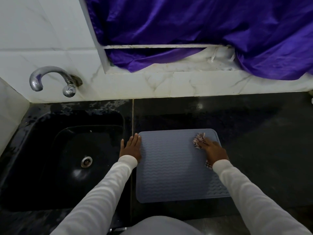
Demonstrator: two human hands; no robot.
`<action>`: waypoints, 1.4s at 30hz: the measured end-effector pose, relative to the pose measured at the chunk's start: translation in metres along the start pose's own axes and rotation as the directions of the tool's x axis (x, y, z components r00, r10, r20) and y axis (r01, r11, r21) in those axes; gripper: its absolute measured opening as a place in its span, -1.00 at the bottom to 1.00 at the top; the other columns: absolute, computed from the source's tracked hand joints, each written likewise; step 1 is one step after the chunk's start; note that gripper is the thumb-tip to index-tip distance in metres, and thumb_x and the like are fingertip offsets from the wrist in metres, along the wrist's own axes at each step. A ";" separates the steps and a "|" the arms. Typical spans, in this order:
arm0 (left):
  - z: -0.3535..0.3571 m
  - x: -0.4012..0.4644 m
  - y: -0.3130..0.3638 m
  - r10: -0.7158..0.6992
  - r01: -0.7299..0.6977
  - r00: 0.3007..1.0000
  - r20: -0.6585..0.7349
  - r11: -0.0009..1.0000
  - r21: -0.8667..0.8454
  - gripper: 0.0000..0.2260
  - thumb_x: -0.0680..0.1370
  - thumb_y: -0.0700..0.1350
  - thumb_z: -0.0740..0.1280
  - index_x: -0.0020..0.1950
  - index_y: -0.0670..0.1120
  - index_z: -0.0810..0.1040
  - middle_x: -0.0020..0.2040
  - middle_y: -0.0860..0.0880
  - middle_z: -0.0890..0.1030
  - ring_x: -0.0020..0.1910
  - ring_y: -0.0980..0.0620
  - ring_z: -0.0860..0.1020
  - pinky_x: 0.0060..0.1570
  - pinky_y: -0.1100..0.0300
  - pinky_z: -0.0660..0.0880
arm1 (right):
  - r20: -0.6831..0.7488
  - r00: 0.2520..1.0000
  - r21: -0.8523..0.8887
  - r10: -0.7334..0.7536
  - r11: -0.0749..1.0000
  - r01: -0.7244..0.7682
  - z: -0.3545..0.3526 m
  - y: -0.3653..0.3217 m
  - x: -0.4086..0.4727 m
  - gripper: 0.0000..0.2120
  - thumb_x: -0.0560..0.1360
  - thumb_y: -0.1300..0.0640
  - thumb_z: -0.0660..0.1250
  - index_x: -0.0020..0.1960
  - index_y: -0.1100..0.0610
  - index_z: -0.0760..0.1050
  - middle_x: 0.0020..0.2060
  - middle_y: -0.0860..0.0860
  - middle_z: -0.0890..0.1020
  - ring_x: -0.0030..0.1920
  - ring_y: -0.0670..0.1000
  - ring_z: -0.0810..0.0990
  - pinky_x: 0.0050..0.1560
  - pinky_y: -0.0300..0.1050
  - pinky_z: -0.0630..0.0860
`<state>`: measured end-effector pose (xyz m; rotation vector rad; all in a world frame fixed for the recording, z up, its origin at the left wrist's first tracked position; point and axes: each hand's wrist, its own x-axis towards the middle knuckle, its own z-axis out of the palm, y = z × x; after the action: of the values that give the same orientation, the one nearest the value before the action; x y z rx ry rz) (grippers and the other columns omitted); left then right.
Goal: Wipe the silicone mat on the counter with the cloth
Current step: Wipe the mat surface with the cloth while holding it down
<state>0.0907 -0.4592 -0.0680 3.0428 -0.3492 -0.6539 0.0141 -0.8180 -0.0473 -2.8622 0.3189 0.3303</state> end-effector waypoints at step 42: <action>-0.004 0.003 -0.020 0.094 -0.101 0.993 -0.074 0.990 -0.094 -0.48 0.64 0.04 0.04 0.58 0.07 -0.03 0.59 0.08 -0.03 0.55 0.05 0.02 0.49 -0.10 -0.19 | -0.033 0.885 0.043 -0.465 0.884 0.466 0.054 -0.221 -0.007 -0.52 0.59 0.13 0.18 0.49 -0.06 0.24 0.44 0.04 0.32 0.36 0.16 0.38 0.27 0.10 0.40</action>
<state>0.0994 -0.4402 -0.0662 2.9252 -0.4471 -0.5410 0.0504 -0.5935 -0.0497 -2.7754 -0.3551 0.1921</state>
